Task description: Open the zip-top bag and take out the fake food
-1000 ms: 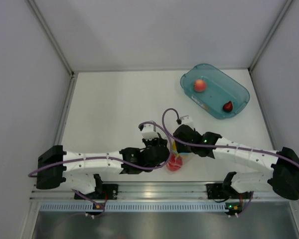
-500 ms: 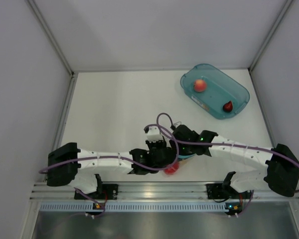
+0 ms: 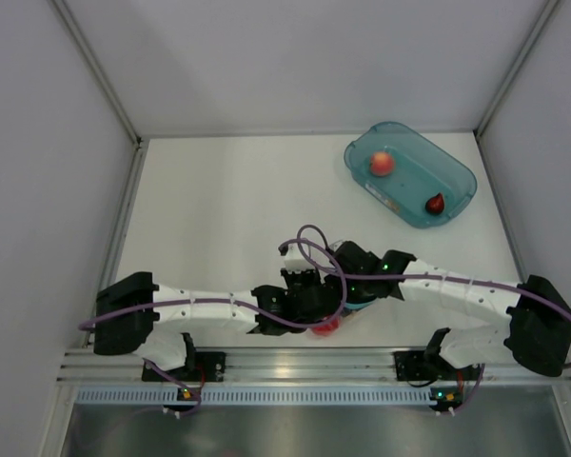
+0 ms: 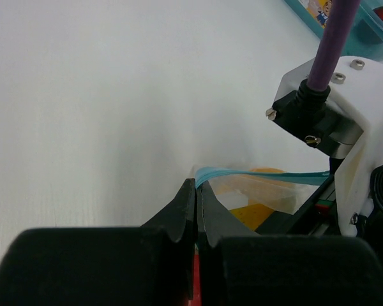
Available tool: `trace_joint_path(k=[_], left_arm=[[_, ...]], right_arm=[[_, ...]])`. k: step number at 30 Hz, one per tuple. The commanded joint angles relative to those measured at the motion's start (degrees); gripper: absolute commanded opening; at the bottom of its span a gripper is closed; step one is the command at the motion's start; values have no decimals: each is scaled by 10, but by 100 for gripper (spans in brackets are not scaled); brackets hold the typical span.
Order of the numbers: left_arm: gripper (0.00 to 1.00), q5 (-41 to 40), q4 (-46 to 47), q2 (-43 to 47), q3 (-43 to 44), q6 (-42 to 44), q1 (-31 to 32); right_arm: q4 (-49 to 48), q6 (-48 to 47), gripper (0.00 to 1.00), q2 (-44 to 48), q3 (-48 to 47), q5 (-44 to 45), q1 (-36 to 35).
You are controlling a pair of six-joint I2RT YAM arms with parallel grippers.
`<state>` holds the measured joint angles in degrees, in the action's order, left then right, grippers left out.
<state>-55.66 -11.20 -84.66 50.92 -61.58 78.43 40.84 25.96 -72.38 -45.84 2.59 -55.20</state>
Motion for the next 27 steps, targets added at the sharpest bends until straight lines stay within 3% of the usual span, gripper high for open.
trace_joint_path(k=[1, 7, 12, 27], left_arm=[[0, -36, -22, 4, 16, 2, -1], [0, -37, -27, 6, 14, -1, -1], [0, -45, -36, 12, 14, -6, -1], [0, -26, -35, 42, 8, 2, 1]], right_arm=[[23, -14, 54, 18, 8, -17, 6], [16, -21, 55, 33, 8, -40, 5], [17, -21, 38, 48, 3, -41, 5], [-72, -14, 27, 96, -45, -33, 5]])
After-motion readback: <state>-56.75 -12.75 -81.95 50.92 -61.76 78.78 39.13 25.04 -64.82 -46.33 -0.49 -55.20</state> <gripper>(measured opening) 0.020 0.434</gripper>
